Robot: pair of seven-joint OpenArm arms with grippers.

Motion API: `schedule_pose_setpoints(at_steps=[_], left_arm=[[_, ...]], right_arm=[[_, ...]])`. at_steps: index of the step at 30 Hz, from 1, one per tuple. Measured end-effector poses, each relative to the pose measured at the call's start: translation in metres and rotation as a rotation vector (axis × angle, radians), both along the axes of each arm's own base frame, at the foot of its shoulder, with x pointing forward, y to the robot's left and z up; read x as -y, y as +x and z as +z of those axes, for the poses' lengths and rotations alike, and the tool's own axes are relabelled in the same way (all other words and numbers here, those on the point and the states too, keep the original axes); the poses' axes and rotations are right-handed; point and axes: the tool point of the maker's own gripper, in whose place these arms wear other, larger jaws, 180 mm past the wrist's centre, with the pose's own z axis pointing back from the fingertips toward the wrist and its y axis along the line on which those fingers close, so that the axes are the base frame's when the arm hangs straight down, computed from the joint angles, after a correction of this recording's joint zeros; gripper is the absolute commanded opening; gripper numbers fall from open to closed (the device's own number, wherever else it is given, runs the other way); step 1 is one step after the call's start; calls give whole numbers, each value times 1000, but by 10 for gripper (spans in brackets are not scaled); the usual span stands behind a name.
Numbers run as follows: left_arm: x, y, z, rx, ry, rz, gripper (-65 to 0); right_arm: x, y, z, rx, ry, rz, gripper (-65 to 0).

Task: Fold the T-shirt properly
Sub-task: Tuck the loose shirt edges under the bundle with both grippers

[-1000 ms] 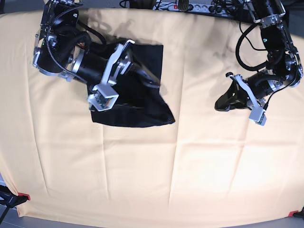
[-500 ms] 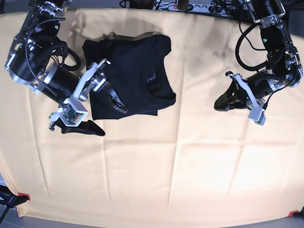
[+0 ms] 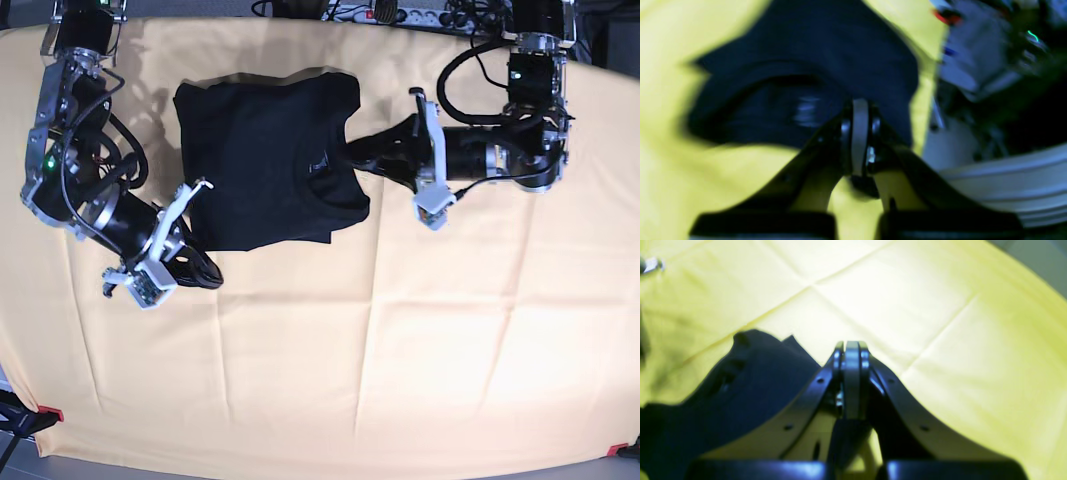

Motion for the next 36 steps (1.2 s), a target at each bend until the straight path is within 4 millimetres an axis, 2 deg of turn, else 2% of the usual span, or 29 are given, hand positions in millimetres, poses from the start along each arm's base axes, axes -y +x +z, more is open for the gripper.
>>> schedule_pose_setpoints(at_steps=[2,5,9,13,17,22,25,36], left_arm=[[15,-16,-14,2,71,-80,-650],[34,-43,-34,-9,144,-196,-650],[49,-75,-52,-18,213,-325,-650],[58,-96,-72,18,299,-406,-650],[62,-84,-84,134,366,-368,-650],[58,-44,-87,228,446,-236,-650],[59,-31,-90,235,429,-187,-650],[57,24,-99,249,380,-115,-650]], right_arm=[[-8,7,-19,-53,-21,30,-650],[-5,20,-51,-137,-115,47,-650],[0,37,-66,-172,-183,63,-650],[8,38,-87,-239,-228,75,-650],[17,28,-105,-289,-274,88,-650],[30,20,-112,-323,-301,88,-650],[34,7,-121,-389,-310,98,-650],[32,-24,-136,-506,-302,135,-650]])
